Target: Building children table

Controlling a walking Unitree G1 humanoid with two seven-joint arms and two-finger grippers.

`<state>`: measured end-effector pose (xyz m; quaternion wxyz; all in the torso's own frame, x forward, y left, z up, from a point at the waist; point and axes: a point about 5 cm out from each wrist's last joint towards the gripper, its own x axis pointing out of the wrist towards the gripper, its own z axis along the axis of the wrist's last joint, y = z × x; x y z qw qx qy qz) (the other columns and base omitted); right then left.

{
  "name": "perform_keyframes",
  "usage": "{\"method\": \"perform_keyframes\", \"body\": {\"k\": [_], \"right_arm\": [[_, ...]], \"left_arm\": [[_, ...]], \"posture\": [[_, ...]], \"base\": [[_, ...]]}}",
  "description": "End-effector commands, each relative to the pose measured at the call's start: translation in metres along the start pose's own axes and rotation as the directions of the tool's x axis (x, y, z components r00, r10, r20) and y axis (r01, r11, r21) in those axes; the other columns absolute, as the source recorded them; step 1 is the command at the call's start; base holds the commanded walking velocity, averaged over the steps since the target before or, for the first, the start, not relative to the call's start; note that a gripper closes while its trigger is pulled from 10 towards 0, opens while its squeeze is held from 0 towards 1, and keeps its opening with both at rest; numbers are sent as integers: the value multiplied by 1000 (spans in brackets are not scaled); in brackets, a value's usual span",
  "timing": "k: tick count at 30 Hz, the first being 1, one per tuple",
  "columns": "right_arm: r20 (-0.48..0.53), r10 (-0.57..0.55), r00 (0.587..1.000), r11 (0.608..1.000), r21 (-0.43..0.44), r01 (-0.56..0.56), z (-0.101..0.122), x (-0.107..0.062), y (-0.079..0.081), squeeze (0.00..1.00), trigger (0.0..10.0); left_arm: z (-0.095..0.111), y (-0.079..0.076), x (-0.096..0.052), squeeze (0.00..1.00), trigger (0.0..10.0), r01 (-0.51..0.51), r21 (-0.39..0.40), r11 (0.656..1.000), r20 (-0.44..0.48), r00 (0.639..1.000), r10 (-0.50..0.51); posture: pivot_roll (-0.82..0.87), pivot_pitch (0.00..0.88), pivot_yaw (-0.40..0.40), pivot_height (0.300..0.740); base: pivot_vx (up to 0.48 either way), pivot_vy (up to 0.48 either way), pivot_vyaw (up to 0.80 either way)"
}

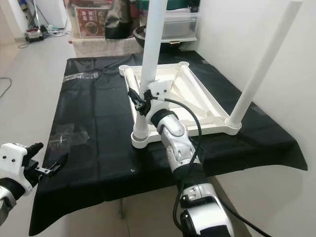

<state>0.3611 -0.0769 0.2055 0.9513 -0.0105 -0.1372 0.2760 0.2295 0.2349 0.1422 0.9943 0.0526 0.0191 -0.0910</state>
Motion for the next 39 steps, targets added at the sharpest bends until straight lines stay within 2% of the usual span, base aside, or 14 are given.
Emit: {"method": "perform_keyframes", "body": {"k": [1,5,12,14,18,20,21,22,24,26,27,28,33,39], "right_arm": [[-18,50,999,997,-50,-51,-8,-4,9,0,0],[-57,115,992,987,-106,-120,-17,-12,15,0,0],[-121,115,986,980,-149,-133,-30,-22,12,0,0],[-180,103,978,987,-102,-123,-39,-27,10,0,0],[-210,124,970,988,-66,-140,-44,-28,13,0,0],[-246,175,953,983,-8,-182,-47,-27,17,0,0],[-246,175,953,983,-8,-182,-47,-27,17,0,0],[-273,214,938,976,39,-212,-49,-26,19,0,0],[-273,214,938,976,39,-212,-49,-26,19,0,0],[-313,299,901,953,143,-267,-50,-20,22,0,0],[-313,299,901,953,143,-267,-50,-20,22,0,0],[-325,337,884,939,179,-292,-49,-16,23,0,0],[-336,387,859,919,212,-331,-46,-9,27,0,0],[-321,381,867,920,228,-319,-46,-9,31,0,0]], "left_arm": [[-4,0,0,0,10000,3,-16,1000,-4,1000,-3],[-5,-1,0,0,10000,3,-20,1000,1,1000,-3],[-6,-1,-1,0,10000,4,-25,1000,5,1000,-4],[-5,-2,-1,0,10000,7,-31,1000,8,1000,-7],[-6,-2,-1,0,10000,8,-35,999,9,1000,-8],[-6,-2,-1,0,10000,9,-38,999,10,1000,-9],[-6,-2,-1,0,10000,9,-38,999,10,1000,-9],[-6,-2,-1,0,10000,12,-39,999,10,1000,-11],[-6,-2,-1,0,10000,12,-39,999,10,1000,-11],[-6,-2,-1,0,10000,16,-44,999,12,1000,-16],[-6,-2,-1,0,10000,16,-44,999,12,1000,-16],[-6,-3,-1,0,10000,17,-46,999,13,1000,-17],[-5,-4,-2,0,10000,12,-53,999,17,1000,-11],[-5,-4,-4,0,10000,3,-60,998,20,1000,-1]], "posture": [[103,0,-75,740],[98,0,-79,740],[95,0,-82,740],[98,0,-89,740],[100,0,-89,740],[107,0,-94,740],[107,0,-94,740],[109,0,-96,740],[109,0,-96,740],[114,0,-103,740],[114,0,-103,740],[120,0,-111,740],[135,0,-126,740],[135,0,-126,740]], "base": [[0,0,0],[0,0,0],[0,0,0],[0,0,0],[0,0,0],[0,0,0],[0,0,0],[0,0,0],[0,0,0],[0,0,0],[0,0,0],[0,0,0],[0,0,0],[0,0,0]]}}
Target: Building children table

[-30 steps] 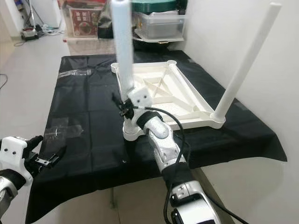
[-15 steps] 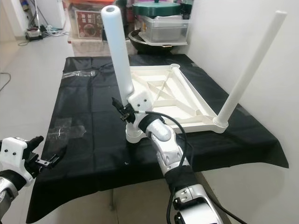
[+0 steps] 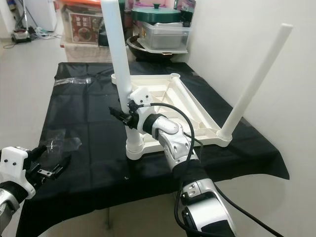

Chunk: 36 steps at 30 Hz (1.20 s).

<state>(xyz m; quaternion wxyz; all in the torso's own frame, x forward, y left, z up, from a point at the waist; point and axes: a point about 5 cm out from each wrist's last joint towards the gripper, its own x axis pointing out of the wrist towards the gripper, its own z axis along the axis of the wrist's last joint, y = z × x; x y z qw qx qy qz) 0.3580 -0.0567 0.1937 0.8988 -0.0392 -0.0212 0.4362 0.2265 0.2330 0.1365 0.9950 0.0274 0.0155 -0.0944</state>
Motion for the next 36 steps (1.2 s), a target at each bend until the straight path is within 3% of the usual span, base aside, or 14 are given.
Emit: {"method": "perform_keyframes", "body": {"k": [1,8,13,15,24,26,27,29,33,35,36], "right_arm": [[-118,22,993,988,155,-3,-40,-3,13,0,0],[-159,-76,984,961,253,115,-57,-16,10,0,0],[-175,-128,976,946,274,173,-62,-18,7,0,0],[-204,-204,958,927,273,256,-67,-19,5,0,0],[-285,-350,892,860,279,427,-82,-21,11,0,0],[-385,-515,766,743,245,623,-93,-31,7,0,0],[-385,-515,766,743,245,623,-93,-31,7,0,0],[-421,-585,694,678,216,702,-96,-36,4,0,0],[-425,-623,657,635,216,742,-94,-37,2,0,0],[-427,-691,583,556,201,806,-90,-39,-1,0,0],[-427,-691,583,556,201,806,-90,-39,-1,0,0]], "left_arm": [[1,0,-2,0,10000,-7,-11,1000,9,1000,7],[1,3,-1,0,10000,-4,-19,1000,8,1000,4],[1,4,0,0,10000,-4,-22,1000,8,1000,4],[1,3,0,0,10000,-8,-20,1000,7,1000,8],[1,3,-1,0,10000,-11,-17,1000,2,1000,11],[1,4,-2,0,10000,-14,-18,1000,2,1000,14],[1,4,-2,0,10000,-14,-18,1000,2,1000,14],[1,4,-2,0,10000,-17,-17,1000,1,1000,17],[1,5,-1,0,10000,-20,-16,1000,-1,1000,20],[1,6,0,0,10000,-27,-6,1000,-11,1000,27],[1,6,0,0,10000,-27,-6,1000,-11,1000,27]], "posture": [[134,0,-123,740],[117,0,-107,740],[119,0,-105,740],[122,0,-105,740],[125,0,-104,740],[122,0,-104,740],[122,0,-104,740],[120,0,-104,740],[117,0,-100,740],[115,0,-97,740],[115,0,-97,740]], "base": [[0,0,0],[0,0,0],[0,0,0],[0,0,0],[0,0,0],[0,0,0],[0,0,0],[0,0,0],[0,0,0],[0,0,0],[0,0,0]]}}
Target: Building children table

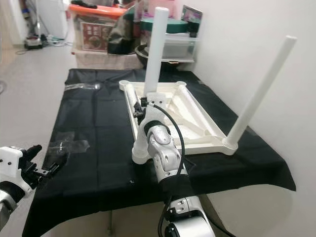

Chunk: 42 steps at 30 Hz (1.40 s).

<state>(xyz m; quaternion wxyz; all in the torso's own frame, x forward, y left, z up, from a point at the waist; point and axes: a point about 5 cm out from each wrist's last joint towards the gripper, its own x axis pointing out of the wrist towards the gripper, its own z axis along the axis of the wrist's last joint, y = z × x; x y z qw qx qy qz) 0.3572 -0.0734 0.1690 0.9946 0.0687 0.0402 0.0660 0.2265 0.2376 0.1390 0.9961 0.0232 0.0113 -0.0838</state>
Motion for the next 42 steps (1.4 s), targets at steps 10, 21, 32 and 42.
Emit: {"method": "perform_keyframes", "body": {"k": [10,21,32,42], "right_arm": [[-183,-275,944,959,25,284,-46,-19,-26,0,0],[-149,-190,970,977,68,202,-34,-17,-17,0,10000],[-80,-205,976,974,85,211,-17,-17,-18,0,10000],[21,-160,987,984,84,158,0,-18,-14,1000,10000]], "left_arm": [[-3,3,3,0,10000,-46,32,998,-32,998,48],[-4,6,5,0,10000,-60,47,997,-44,997,62],[-5,7,6,0,10000,-54,50,997,-50,997,57],[-5,6,7,0,10000,-49,45,998,-48,998,51]], "posture": [[110,0,-83,740],[108,0,-70,740],[101,0,-62,740],[97,0,-61,740]], "base": [[0,0,0],[0,0,0],[0,0,0],[0,0,0]]}}
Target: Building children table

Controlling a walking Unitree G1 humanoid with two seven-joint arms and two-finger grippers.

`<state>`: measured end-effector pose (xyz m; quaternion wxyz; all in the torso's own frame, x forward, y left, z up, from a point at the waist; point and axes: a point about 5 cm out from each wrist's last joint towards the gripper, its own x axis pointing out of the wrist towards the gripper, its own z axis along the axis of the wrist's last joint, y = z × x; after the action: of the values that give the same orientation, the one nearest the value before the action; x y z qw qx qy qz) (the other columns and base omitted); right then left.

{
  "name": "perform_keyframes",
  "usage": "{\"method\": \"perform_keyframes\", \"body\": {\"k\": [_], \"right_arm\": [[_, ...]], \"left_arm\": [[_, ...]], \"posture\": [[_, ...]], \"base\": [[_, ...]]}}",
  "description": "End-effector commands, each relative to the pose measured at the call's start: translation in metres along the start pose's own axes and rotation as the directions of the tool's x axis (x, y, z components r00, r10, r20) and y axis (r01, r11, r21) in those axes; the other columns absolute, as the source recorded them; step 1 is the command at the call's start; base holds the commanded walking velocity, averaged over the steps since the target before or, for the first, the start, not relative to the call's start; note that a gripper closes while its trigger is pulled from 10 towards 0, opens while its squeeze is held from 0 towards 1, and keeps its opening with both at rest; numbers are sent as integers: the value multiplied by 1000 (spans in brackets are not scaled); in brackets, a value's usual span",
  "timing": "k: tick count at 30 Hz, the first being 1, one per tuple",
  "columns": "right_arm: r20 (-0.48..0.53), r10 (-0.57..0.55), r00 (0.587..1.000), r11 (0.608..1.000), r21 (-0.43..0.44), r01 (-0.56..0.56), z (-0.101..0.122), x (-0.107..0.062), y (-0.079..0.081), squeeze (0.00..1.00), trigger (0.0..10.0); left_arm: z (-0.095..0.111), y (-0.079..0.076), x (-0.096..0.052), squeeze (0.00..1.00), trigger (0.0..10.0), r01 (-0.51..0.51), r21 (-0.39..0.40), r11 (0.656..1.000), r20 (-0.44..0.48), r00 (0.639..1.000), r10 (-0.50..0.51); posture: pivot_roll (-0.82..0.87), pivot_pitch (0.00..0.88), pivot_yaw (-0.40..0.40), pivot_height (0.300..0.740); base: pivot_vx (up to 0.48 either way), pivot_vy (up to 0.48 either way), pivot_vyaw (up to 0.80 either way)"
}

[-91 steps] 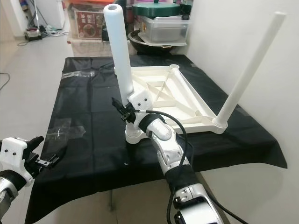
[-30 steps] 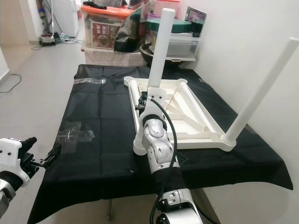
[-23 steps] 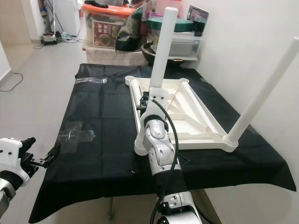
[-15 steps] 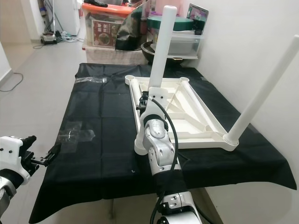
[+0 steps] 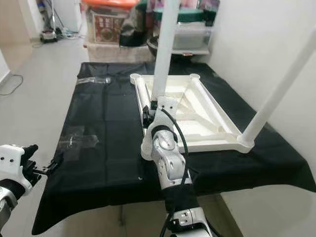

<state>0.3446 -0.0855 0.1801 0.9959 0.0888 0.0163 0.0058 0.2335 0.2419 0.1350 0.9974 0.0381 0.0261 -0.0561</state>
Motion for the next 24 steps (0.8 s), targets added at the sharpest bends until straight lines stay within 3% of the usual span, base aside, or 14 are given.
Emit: {"method": "perform_keyframes", "body": {"k": [1,2,7,12,20,24], "right_arm": [[-17,-37,999,999,32,38,-8,-3,-5,180,10000],[4,-23,1000,999,42,23,-5,-4,-3,0,10000],[27,-7,1000,999,47,6,-1,-6,-2,0,10000],[91,93,992,995,37,-96,16,-7,-1,0,10000],[97,292,951,956,-57,-288,35,-1,-8,0,10000],[81,319,944,944,-119,-308,38,8,-19,0,10000]], "left_arm": [[-1,1,0,0,10000,6,17,1000,-15,1000,-6],[-1,1,0,0,10000,9,17,1000,-17,1000,-8],[-2,1,0,0,10000,12,18,1000,-19,1000,-11],[-2,0,0,0,10000,23,15,1000,-21,1000,-22],[-2,-1,1,0,10000,35,13,999,-19,999,-35],[-2,-2,1,0,10000,37,12,999,-16,999,-37]], "posture": [[97,0,-61,740],[97,0,-61,740],[92,0,-53,740],[76,0,-46,740],[62,0,-43,740],[60,0,-47,740]], "base": [[0,0,0],[0,0,0],[0,0,0],[0,0,0],[0,0,0],[0,0,0]]}}
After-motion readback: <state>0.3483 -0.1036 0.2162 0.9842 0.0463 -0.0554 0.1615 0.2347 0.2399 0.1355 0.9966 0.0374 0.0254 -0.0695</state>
